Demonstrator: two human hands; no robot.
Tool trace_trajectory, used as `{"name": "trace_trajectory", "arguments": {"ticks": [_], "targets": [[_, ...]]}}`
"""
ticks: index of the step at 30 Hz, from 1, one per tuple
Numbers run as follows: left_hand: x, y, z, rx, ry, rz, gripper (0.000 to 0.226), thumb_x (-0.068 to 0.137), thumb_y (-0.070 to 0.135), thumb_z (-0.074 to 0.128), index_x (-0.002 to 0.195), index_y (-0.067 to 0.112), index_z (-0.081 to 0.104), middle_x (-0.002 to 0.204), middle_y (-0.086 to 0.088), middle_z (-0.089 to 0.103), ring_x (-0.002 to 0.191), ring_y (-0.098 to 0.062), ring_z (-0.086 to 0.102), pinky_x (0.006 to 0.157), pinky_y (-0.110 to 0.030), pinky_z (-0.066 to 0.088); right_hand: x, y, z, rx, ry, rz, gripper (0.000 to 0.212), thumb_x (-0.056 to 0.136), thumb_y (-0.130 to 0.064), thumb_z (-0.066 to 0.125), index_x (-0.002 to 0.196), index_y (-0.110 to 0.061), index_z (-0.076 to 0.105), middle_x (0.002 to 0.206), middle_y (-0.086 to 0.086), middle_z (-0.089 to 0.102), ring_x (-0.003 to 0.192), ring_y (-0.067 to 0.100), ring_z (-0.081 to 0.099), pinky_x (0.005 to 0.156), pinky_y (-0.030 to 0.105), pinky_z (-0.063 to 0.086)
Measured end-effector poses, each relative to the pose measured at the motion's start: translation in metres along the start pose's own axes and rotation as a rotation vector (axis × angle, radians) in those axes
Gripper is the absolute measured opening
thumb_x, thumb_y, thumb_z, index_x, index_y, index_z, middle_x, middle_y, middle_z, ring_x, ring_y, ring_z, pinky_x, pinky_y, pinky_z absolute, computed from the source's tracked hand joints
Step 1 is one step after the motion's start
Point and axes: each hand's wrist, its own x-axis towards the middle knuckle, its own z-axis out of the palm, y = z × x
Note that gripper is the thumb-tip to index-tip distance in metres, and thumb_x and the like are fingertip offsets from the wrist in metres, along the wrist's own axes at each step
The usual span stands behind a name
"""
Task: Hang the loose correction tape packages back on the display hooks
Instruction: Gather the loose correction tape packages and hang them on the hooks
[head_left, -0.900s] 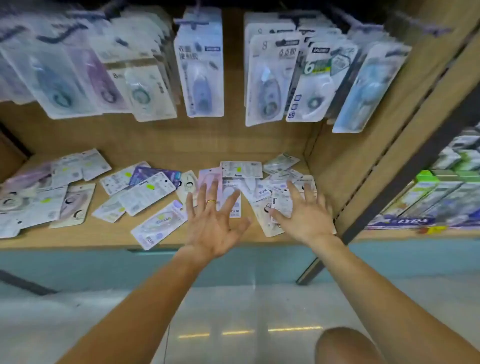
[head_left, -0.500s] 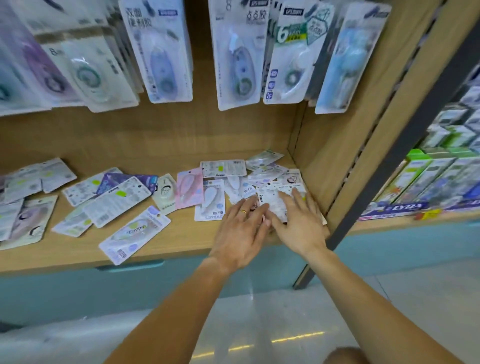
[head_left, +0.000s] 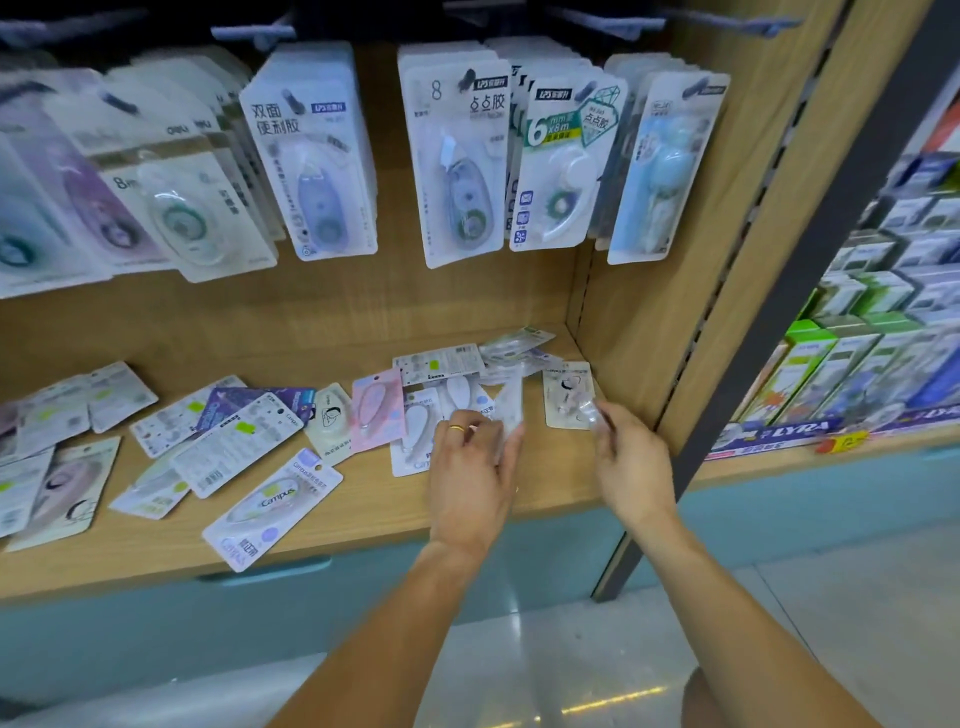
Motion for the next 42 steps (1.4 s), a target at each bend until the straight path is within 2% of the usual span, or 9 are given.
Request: {"name": "trace_trajectory", "arguments": {"ticks": [3,7,15,19,21,28,34,38,42], "targets": [[-0.001,0.023,-0.011,-0.327,0.080,-0.321,0.016,0.104,0.025,0.060,0.116,0.019,0.069,0.086,0.009,0.067,0.077,-0.014,0.069,0.080,-0.039,0.057,0.005,-0.002,-0.006,0.174,0.070,0.182,0.027,0.104,-0.014,0.052,0.127,-0.011,0.067,0.116,0.013,0.074,0.105,0.036,0.067,0.081,0.033,0.048],[-0.008,0.034,-0.004,-0.554,-0.031,-0.566,0.039,0.095,0.019,0.071,0.128,0.030,0.056,0.083,0.003,0.075,0.079,-0.013,0.074,0.087,-0.040,0.059,0.006,-0.010,-0.005,0.239,0.013,0.299,0.031,0.101,-0.013,0.057,0.132,-0.016,0.061,0.116,0.010,0.073,0.104,0.034,0.068,0.090,0.037,0.053],[-0.012,0.018,0.001,0.118,-0.283,-0.184,0.035,0.098,0.039,0.065,0.123,0.014,0.064,0.093,-0.003,0.074,0.100,-0.025,0.070,0.084,-0.035,0.052,0.006,-0.013,-0.002,-0.402,-0.116,0.110,0.038,0.098,-0.009,0.055,0.135,-0.017,0.059,0.121,0.011,0.062,0.106,0.036,0.067,0.080,0.038,0.052],[-0.022,-0.002,-0.001,0.332,-0.107,0.093,0.041,0.094,0.050,0.063,0.112,0.014,0.072,0.111,-0.007,0.065,0.105,-0.030,0.061,0.088,-0.040,0.053,0.003,-0.025,-0.003,-0.624,-0.086,0.045,0.039,0.091,-0.004,0.058,0.129,-0.014,0.057,0.123,0.009,0.055,0.109,0.030,0.063,0.072,0.036,0.051],[-0.028,-0.015,0.001,0.382,-0.076,0.201,0.048,0.101,0.051,0.051,0.128,0.016,0.070,0.135,-0.010,0.065,0.127,-0.034,0.058,0.107,-0.047,0.049,0.002,-0.030,-0.002,-0.637,-0.074,-0.060,0.044,0.091,-0.005,0.057,0.134,-0.014,0.055,0.125,0.009,0.056,0.112,0.029,0.058,0.074,0.036,0.052],[-0.032,-0.052,-0.016,0.385,-0.258,0.199,0.066,0.109,0.059,0.020,0.164,0.023,0.032,0.170,-0.007,0.032,0.156,-0.030,0.031,0.126,-0.044,0.017,0.002,-0.042,0.019,-0.723,-0.079,-0.262,0.035,0.084,-0.023,0.076,0.113,-0.005,0.069,0.112,0.018,0.065,0.096,0.040,0.062,0.072,0.045,0.053],[0.001,-0.100,-0.054,0.499,-0.220,0.233,0.066,0.109,0.057,0.014,0.162,0.025,0.037,0.172,-0.009,0.024,0.160,-0.032,0.019,0.126,-0.047,0.012,0.055,-0.106,0.064,-0.553,-0.383,-0.644,0.050,0.094,-0.002,0.052,0.142,-0.015,0.053,0.160,0.015,0.033,0.148,0.035,0.030,0.117,0.043,0.034],[0.008,-0.120,-0.063,0.517,-0.292,0.259,0.072,0.104,0.068,0.006,0.164,0.035,0.030,0.173,-0.008,0.018,0.162,-0.026,0.006,0.127,-0.047,0.006,0.095,-0.126,0.102,-0.623,-0.547,-0.606,0.039,0.100,-0.014,0.047,0.134,-0.020,0.065,0.164,0.013,0.030,0.151,0.034,0.025,0.121,0.044,0.031],[0.006,-0.120,-0.061,0.494,-0.252,0.228,0.066,0.104,0.065,0.029,0.161,0.034,0.036,0.168,-0.012,0.034,0.160,-0.029,0.022,0.126,-0.045,0.008,0.106,-0.130,0.125,-0.675,-0.591,-0.648,0.036,0.097,-0.010,0.047,0.129,-0.010,0.065,0.147,0.011,0.050,0.137,0.032,0.044,0.112,0.040,0.042]]}}
